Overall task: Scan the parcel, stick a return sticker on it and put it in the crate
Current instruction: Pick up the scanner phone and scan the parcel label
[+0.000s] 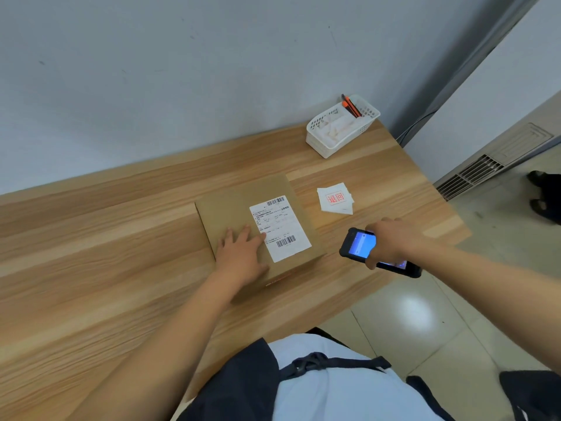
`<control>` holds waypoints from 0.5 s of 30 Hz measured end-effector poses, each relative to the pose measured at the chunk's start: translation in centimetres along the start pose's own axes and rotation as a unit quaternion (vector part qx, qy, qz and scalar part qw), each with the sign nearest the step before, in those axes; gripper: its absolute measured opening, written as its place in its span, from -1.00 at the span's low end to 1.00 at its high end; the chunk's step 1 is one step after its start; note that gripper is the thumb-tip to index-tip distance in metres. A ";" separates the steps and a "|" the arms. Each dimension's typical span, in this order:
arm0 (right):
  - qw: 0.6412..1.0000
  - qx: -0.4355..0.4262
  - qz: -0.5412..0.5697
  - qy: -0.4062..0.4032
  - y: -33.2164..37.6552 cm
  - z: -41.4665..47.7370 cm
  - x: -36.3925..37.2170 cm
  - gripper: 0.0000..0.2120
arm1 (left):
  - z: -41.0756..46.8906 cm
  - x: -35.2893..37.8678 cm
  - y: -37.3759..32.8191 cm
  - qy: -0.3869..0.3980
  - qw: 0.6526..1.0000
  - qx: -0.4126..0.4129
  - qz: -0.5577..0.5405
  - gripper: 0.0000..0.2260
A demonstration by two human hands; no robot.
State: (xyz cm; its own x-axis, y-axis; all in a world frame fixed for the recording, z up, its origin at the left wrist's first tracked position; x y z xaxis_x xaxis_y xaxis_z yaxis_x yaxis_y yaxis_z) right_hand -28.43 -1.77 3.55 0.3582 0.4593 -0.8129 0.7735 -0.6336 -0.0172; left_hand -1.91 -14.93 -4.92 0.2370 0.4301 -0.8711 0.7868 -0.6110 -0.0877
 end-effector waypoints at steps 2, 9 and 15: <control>0.993 0.039 0.107 -0.011 -1.7 1.4 1.3 -0.44 | 0.0 0.0 -0.1 0.004 1.000 -0.006 -0.004 -0.30; 0.908 0.114 0.396 -0.074 -4.3 5.0 6.5 -0.48 | 0.3 -0.3 -0.4 0.033 0.999 -0.025 0.008 -0.26; 0.893 0.126 0.425 -0.081 -3.4 6.9 9.3 -0.47 | 0.4 0.2 -0.1 0.032 0.999 -0.038 -0.017 -0.28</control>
State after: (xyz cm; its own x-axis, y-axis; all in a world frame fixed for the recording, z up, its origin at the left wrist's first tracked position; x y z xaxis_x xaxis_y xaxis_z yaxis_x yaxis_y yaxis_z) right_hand -31.37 0.33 -7.95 0.6634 -0.3368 -0.6682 0.1091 -0.8399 0.5316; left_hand -2.20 -15.01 -5.29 0.2435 0.4937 -0.8349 0.8352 -0.5443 -0.0782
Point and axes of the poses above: each hand's wrist, its own z-axis towards the middle knuckle, its own x-axis out of the palm, y = z × x, the point moved 9 cm from there along z, towards the middle knuckle, and after that the axes turned 15 degrees about z, right-handed, at the moved point
